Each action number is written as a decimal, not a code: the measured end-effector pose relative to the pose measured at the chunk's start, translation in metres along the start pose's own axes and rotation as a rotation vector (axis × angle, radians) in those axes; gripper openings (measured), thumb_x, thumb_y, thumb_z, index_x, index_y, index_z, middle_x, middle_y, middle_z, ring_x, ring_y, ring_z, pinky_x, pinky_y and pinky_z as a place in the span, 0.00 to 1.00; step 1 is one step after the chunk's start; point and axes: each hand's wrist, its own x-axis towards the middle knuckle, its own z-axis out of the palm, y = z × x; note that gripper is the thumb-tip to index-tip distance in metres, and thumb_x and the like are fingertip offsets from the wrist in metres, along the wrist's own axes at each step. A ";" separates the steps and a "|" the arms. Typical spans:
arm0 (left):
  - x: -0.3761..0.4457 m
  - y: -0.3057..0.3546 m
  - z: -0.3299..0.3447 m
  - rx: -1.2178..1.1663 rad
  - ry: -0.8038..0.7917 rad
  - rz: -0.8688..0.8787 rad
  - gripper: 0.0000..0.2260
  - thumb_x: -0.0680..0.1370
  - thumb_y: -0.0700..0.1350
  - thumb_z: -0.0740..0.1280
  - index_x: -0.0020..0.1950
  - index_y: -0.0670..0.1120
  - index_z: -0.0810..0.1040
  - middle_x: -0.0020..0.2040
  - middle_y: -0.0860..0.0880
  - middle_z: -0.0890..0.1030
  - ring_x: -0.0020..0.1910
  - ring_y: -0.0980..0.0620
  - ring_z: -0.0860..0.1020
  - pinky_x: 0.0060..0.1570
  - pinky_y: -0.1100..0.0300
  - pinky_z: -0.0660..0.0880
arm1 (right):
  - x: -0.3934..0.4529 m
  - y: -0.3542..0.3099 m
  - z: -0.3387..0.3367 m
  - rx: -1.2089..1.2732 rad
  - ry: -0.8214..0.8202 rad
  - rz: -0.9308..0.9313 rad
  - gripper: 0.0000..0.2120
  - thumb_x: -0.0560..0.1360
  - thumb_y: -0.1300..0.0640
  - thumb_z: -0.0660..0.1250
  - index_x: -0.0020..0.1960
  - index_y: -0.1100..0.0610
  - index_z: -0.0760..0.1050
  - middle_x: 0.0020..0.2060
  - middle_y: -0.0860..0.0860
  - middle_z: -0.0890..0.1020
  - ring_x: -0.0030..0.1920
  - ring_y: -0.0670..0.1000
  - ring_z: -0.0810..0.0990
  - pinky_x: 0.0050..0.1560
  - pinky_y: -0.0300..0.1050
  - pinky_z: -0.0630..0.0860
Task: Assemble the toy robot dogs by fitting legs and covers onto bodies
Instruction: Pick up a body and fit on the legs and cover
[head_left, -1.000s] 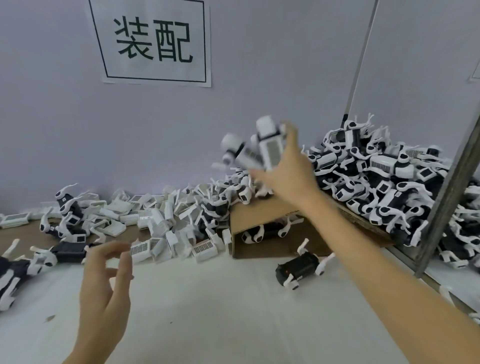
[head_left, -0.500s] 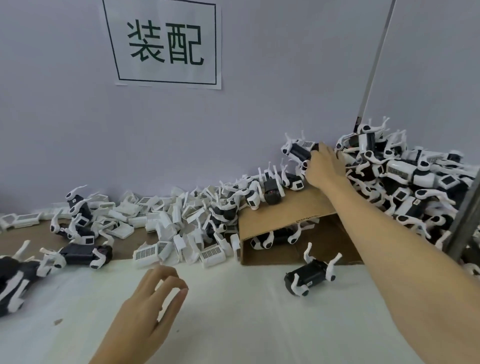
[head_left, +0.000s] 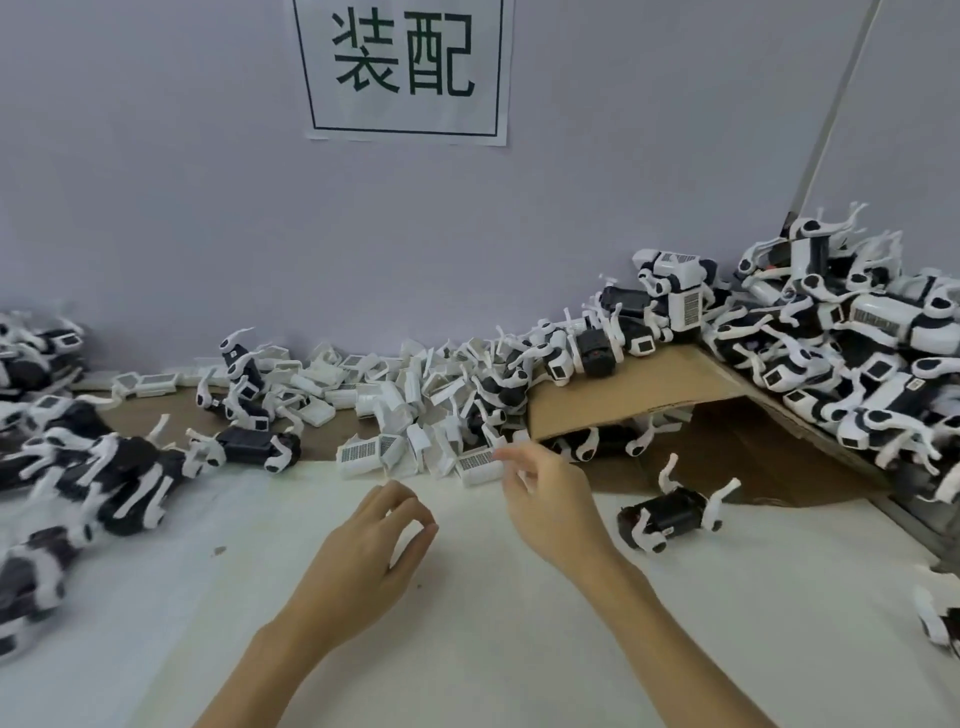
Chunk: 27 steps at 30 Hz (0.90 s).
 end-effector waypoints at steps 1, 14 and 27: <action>-0.001 0.000 0.000 -0.001 -0.007 0.000 0.10 0.86 0.54 0.62 0.57 0.51 0.81 0.55 0.59 0.74 0.54 0.61 0.74 0.48 0.55 0.79 | -0.010 0.000 0.014 0.041 -0.020 0.008 0.13 0.85 0.59 0.63 0.67 0.51 0.80 0.62 0.44 0.82 0.63 0.44 0.78 0.63 0.36 0.73; 0.013 -0.088 -0.049 0.603 0.171 -0.615 0.21 0.84 0.48 0.65 0.76 0.45 0.70 0.78 0.42 0.66 0.77 0.37 0.64 0.74 0.46 0.62 | -0.025 0.025 0.068 0.203 0.120 -0.125 0.15 0.82 0.60 0.65 0.64 0.45 0.76 0.50 0.40 0.84 0.54 0.42 0.82 0.52 0.27 0.73; 0.059 -0.134 -0.028 0.329 0.049 -0.605 0.10 0.83 0.45 0.68 0.64 0.50 0.78 0.67 0.52 0.81 0.78 0.45 0.67 0.76 0.35 0.50 | -0.025 0.028 0.069 0.210 0.040 -0.108 0.13 0.82 0.61 0.64 0.60 0.44 0.76 0.43 0.42 0.83 0.46 0.44 0.81 0.43 0.34 0.76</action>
